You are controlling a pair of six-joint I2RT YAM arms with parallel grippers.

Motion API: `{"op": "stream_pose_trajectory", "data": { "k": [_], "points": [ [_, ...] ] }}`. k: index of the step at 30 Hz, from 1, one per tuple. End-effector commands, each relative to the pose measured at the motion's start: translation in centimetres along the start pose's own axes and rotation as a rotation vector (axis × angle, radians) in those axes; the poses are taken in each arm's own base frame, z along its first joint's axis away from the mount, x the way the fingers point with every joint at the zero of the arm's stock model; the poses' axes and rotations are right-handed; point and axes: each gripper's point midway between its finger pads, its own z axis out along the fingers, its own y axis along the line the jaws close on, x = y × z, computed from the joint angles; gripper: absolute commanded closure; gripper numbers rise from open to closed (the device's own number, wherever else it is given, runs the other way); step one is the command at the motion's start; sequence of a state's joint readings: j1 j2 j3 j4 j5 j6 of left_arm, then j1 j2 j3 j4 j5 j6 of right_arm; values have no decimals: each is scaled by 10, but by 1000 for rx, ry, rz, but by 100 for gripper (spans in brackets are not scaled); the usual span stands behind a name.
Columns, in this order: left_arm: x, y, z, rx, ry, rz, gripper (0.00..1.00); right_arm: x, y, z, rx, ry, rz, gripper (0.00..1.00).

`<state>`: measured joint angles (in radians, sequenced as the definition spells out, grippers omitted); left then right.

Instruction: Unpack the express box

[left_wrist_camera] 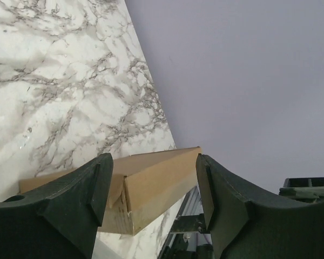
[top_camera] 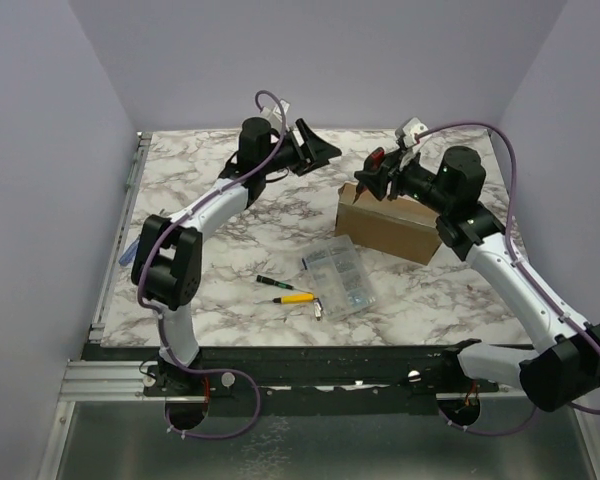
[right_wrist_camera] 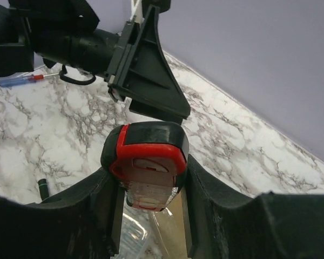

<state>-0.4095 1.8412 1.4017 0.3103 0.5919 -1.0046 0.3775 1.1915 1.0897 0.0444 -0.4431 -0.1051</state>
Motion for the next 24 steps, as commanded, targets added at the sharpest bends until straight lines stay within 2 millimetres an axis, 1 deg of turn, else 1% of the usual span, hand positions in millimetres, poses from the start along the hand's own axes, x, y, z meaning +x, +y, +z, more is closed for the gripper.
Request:
{"op": "stream_pose_trajectory", "data": {
  "k": [1,4,5,11,15,19,23,24],
  "points": [
    [19,17,22,-12,119,45,31,-32,-6,8,-29,-81,-146,100],
    [20,24,30,-11,131,69,31,-32,-5,16,-64,-80,-184,100],
    [23,27,31,-14,140,65,33,-31,-5,18,-78,-80,-191,100],
    [30,34,37,9,173,51,37,-23,5,35,-193,-128,-228,100],
    [36,45,39,-6,187,27,40,-19,6,46,-237,-155,-249,100],
    [40,55,39,-29,179,4,43,-18,1,47,-226,-166,-302,100],
    [43,58,41,-25,179,-4,43,-13,-6,47,-219,-143,-341,100],
    [43,57,40,-21,180,-4,41,-13,-7,46,-218,-137,-346,100]
  ]
}}
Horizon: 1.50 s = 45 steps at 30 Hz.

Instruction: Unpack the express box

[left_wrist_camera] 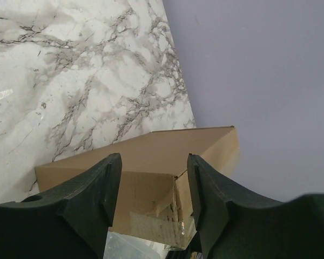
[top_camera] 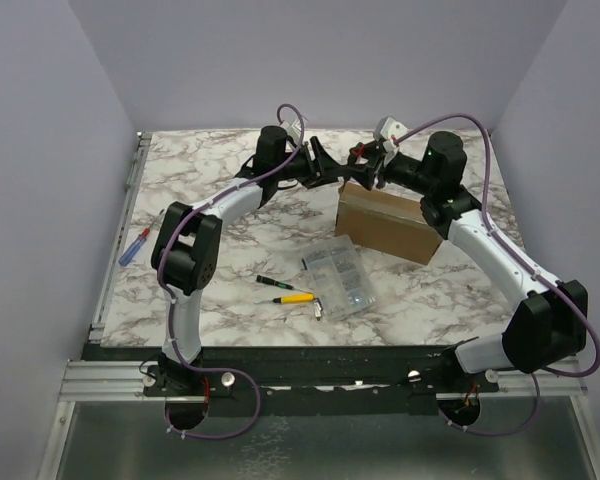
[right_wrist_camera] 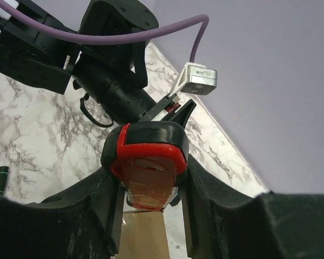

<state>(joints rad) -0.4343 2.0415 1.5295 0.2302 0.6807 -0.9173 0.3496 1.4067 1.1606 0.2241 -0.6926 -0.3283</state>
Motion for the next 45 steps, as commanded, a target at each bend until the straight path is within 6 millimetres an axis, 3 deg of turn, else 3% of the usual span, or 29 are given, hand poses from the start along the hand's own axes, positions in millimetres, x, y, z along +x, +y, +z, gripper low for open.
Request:
{"op": "stream_pose_trajectory", "data": {
  "k": [1,6,11,31,38,45],
  "points": [
    [6,4,5,24,16,0,39,-19,-10,-4,-4,-45,-114,100],
    [10,-8,4,60,21,18,32,-14,-5,-5,-36,-28,-115,100],
    [22,4,2,42,37,-1,38,-13,-2,-1,-78,-27,-118,100],
    [37,18,6,21,58,-50,36,7,7,1,-131,0,-141,100],
    [39,22,7,13,58,-54,36,-13,11,-5,-127,-63,-183,100],
    [40,24,7,10,60,-57,36,-3,11,-4,-126,-40,-178,100]
  ]
}}
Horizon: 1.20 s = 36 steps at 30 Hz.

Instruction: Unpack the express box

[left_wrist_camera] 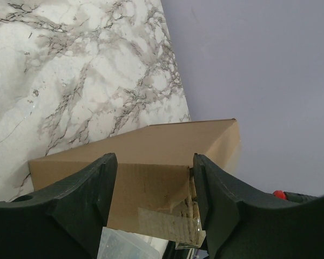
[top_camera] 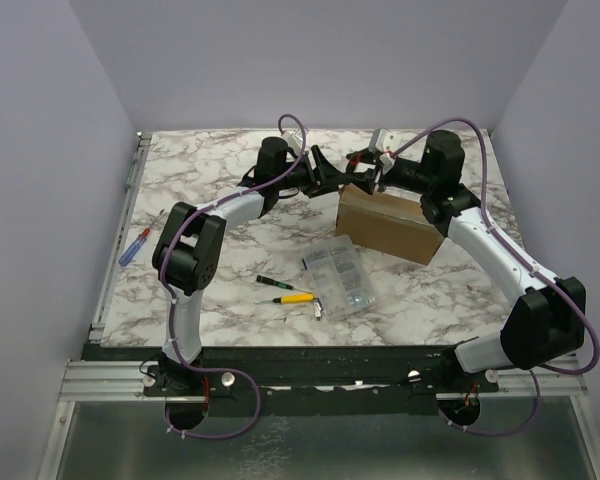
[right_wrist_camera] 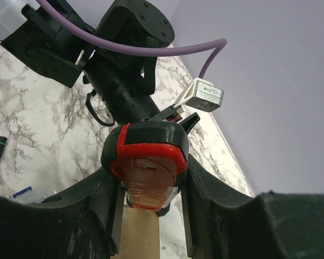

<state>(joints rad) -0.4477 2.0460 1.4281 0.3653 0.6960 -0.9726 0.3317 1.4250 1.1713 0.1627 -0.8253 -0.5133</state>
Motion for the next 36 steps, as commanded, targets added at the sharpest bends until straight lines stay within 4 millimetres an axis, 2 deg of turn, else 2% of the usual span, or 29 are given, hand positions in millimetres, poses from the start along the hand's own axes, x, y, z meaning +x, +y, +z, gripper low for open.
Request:
{"op": "stream_pose_trajectory", "data": {
  "k": [1,5,12,18,21,27,29,31,34,36],
  "points": [
    [19,15,4,-23,49,-24,36,-9,-2,-2,-1,-30,-40,100],
    [18,15,3,-21,47,-21,36,-1,2,-2,-23,-4,-28,100],
    [18,16,3,-24,47,-24,36,8,24,-1,-133,13,52,100],
    [19,19,4,-33,44,-28,36,-3,37,-3,-194,3,171,100],
    [19,20,4,-34,43,-31,36,-4,39,-3,-202,1,209,100],
    [12,13,1,-23,30,-9,33,10,33,4,-177,29,255,100],
    [2,10,-5,-13,18,-4,29,14,26,5,-133,41,261,100],
    [-15,5,-17,-2,-12,-2,26,16,19,6,-95,42,244,100],
    [-51,-3,-45,0,-93,43,23,20,11,9,-56,54,261,100],
    [-69,-5,-62,-33,-135,78,23,23,8,10,-43,61,276,100]
  ]
}}
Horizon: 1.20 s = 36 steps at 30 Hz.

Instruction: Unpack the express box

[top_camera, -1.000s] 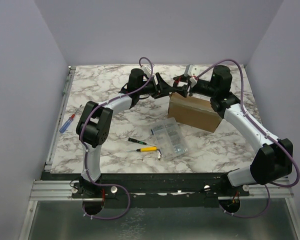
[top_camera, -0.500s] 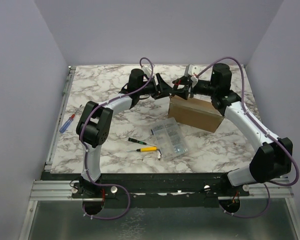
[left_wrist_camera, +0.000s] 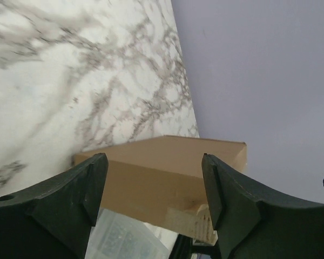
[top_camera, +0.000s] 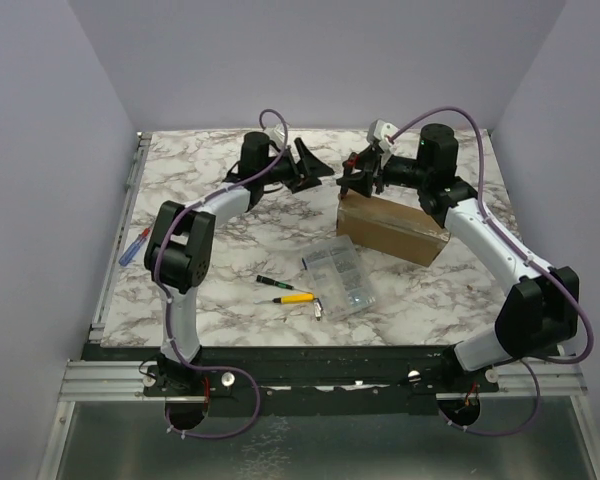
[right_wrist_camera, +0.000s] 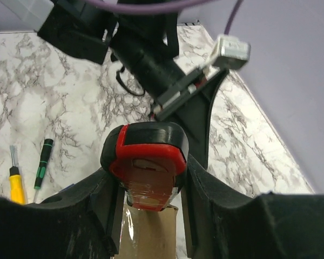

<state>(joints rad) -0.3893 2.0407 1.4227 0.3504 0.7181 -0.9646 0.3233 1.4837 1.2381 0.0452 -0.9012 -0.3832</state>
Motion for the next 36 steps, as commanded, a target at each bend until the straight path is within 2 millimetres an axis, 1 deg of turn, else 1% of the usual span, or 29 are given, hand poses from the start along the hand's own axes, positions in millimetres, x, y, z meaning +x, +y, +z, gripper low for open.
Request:
{"op": "stream_pose_trajectory", "data": {
  "k": [1,3,4,6,8,9,11,13,14,16,19,22,24,27,28,30,34,36],
  "points": [
    [-55,-16,-51,-41,-120,95,23,9,-12,5,57,21,69,100],
    [-56,-13,-66,-114,-152,117,26,8,-18,4,90,18,67,100],
    [-53,-10,-73,-145,-162,126,28,8,-22,3,113,17,64,100],
    [-39,-1,-86,-198,-182,136,31,6,-28,2,149,18,56,100],
    [-19,0,-95,-220,-183,187,34,5,-31,1,163,21,48,100],
    [-7,-2,-96,-226,-173,239,36,4,-32,1,165,22,44,100],
    [28,-13,-91,-223,-129,329,42,2,-33,0,168,23,40,100],
    [56,-25,-83,-211,-96,385,48,0,-34,-1,171,25,40,100],
    [68,-30,-78,-202,-77,390,51,-1,-35,-1,177,27,45,100],
    [82,-37,-66,-185,-58,367,57,-3,-35,-2,187,23,53,100],
    [87,-43,-48,-163,-47,335,63,-3,-35,-3,191,27,56,100],
    [83,-41,-32,-165,-41,290,66,-6,-34,-5,198,25,72,100],
    [80,-40,-23,-161,-35,276,67,-9,-30,-6,189,16,79,100],
    [76,-31,-13,-189,-49,220,72,-12,-23,-8,174,4,85,100],
    [77,-26,-10,-199,-46,193,73,-12,-21,-10,173,2,88,100],
    [78,-25,-2,-188,-40,138,73,-15,-16,-11,164,-11,86,100],
    [76,-32,7,-143,-53,63,74,-13,-5,-12,139,-11,88,100],
    [74,-42,7,-119,-61,56,74,-7,-5,-9,154,22,79,100]
  ]
}}
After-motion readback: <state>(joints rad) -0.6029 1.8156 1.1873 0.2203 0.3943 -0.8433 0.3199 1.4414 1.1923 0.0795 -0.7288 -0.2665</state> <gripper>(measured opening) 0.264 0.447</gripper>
